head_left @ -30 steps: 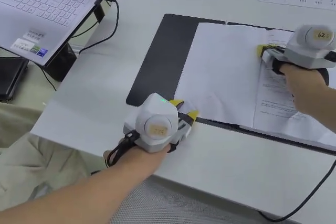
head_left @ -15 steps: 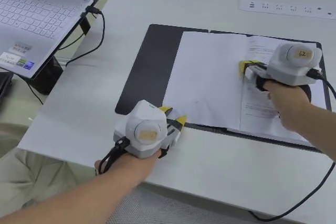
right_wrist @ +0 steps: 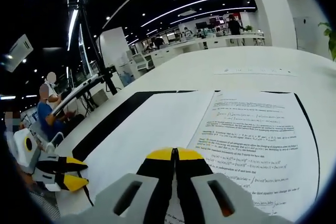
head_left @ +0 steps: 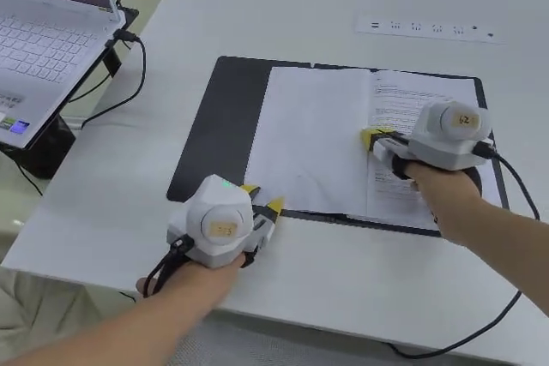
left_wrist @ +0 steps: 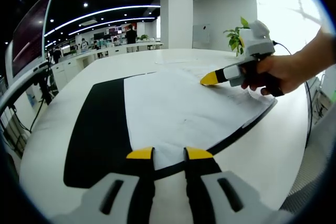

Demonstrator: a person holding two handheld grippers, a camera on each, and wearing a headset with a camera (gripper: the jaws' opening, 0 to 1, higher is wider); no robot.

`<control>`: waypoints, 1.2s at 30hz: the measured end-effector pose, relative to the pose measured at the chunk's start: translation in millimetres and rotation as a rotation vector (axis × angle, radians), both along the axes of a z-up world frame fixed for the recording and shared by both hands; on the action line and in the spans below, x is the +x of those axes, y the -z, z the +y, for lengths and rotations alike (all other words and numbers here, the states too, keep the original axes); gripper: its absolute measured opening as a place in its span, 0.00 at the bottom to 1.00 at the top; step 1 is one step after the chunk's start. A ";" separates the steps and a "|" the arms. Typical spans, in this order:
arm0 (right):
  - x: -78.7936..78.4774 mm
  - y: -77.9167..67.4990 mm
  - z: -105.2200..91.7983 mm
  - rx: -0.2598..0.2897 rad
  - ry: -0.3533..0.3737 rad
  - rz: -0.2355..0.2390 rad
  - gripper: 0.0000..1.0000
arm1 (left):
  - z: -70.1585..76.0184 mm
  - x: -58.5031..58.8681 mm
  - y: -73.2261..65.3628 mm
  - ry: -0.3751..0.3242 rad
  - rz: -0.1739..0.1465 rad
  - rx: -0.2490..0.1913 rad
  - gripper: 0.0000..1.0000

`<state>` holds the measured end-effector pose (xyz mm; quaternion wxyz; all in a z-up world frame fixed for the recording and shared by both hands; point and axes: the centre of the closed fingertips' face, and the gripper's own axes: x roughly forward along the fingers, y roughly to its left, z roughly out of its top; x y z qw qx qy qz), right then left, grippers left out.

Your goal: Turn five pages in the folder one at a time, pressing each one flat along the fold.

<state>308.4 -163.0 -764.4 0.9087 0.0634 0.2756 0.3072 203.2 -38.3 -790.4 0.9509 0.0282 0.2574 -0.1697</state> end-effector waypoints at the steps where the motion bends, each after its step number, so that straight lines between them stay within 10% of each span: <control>1: -2.2 -0.2 0.3 0.002 -0.002 0.003 0.00 | 0.0 -0.1 -0.1 0.000 0.000 0.000 0.21; 36: -107.8 17.0 -3.5 0.037 -0.044 0.100 0.00 | -0.9 -2.7 -3.2 0.004 0.005 0.003 0.21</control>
